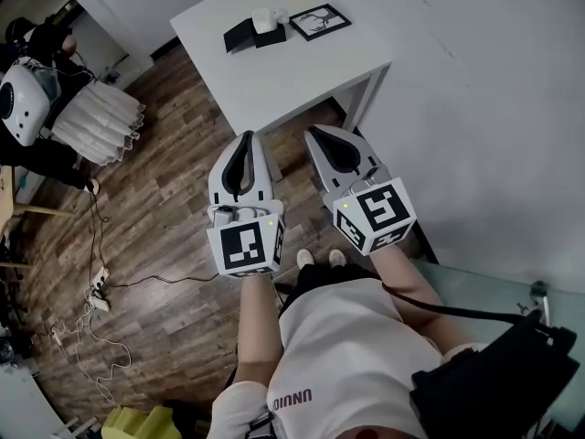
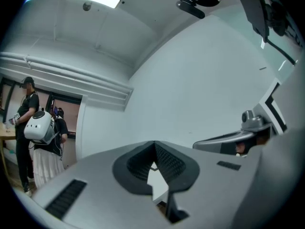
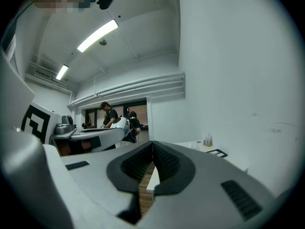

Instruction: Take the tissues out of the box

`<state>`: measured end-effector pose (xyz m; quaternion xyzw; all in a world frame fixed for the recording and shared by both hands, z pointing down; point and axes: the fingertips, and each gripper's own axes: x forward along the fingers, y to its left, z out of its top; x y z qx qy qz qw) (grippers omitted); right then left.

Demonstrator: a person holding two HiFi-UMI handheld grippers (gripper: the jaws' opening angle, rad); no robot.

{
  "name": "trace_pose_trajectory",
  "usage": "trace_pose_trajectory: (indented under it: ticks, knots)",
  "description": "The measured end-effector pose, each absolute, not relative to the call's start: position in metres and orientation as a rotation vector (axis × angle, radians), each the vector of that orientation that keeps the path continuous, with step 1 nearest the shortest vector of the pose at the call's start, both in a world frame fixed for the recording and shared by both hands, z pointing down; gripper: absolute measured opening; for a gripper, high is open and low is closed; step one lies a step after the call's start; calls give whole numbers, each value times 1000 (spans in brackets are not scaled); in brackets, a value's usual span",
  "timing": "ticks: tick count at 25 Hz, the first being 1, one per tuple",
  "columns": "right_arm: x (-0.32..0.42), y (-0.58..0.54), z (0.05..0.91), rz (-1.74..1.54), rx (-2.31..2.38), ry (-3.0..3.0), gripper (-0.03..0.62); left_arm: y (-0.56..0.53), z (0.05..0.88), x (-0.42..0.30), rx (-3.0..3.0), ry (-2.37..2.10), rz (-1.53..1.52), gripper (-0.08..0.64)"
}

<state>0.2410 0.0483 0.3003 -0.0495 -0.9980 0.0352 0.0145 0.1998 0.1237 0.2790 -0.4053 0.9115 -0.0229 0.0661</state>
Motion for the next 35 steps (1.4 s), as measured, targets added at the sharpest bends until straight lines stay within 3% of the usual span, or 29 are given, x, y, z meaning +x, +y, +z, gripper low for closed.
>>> trace_pose_trajectory:
  ticks: [24, 35]
  knots:
    - [176, 14, 294, 70, 68, -3175, 21, 142, 267, 113, -1250, 2678, -127, 12]
    - [96, -4, 295, 71, 70, -3159, 21, 126, 272, 41, -1232, 2702, -159, 12]
